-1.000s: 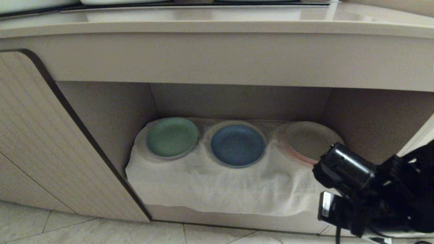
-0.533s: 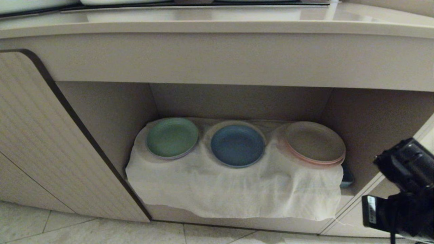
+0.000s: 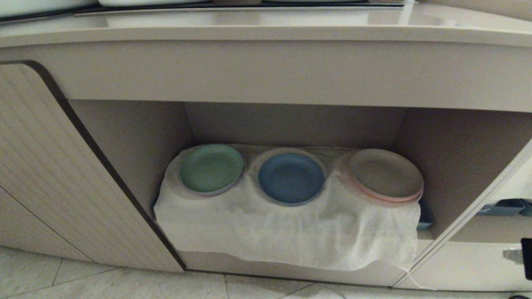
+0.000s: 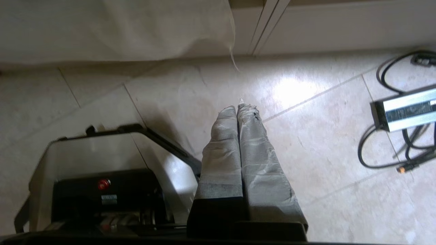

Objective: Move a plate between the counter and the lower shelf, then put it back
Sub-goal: Pick up the plate in the cupboard

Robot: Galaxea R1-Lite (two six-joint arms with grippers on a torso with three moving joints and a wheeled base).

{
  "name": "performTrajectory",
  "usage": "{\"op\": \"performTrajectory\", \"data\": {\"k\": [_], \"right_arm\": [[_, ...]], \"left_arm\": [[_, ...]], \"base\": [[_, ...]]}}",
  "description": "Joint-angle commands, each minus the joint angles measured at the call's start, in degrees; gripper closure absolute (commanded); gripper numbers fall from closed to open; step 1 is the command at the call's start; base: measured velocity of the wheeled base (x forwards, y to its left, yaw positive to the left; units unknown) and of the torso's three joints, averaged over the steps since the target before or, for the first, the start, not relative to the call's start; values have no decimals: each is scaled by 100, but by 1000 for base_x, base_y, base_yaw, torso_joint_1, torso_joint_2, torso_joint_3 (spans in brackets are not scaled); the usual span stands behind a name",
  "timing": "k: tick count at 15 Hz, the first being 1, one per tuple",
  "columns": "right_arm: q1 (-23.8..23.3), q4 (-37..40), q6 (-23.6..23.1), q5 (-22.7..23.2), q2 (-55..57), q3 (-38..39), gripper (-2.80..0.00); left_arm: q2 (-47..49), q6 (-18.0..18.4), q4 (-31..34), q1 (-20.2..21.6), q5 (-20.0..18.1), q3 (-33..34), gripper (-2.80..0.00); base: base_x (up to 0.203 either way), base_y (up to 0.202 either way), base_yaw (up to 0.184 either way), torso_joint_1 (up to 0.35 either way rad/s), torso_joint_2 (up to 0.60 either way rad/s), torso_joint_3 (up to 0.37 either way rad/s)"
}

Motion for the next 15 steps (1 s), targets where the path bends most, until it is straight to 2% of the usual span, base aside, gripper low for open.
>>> {"op": "performTrajectory", "data": {"k": [1, 4, 9, 12, 15], "right_arm": [[-256, -44, -61, 87, -707, 120, 0], [-433, -629, -349, 270, -1544, 778, 0], [-498, -1413, -1028, 323, -2855, 1910, 0], [-498, -2023, -1109, 311, -3774, 2603, 0], [-470, -2226, -1136, 280, -4713, 3242, 0]], "left_arm": [[-2, -2, 1, 0, 0, 0, 0], [-2, -2, 1, 0, 0, 0, 0], [-2, -2, 1, 0, 0, 0, 0], [-2, -2, 1, 0, 0, 0, 0], [-2, -2, 1, 0, 0, 0, 0]], "base": [[0, 0, 0, 0, 0, 0], [0, 0, 0, 0, 0, 0], [0, 0, 0, 0, 0, 0], [0, 0, 0, 0, 0, 0], [0, 0, 0, 0, 0, 0]]}}
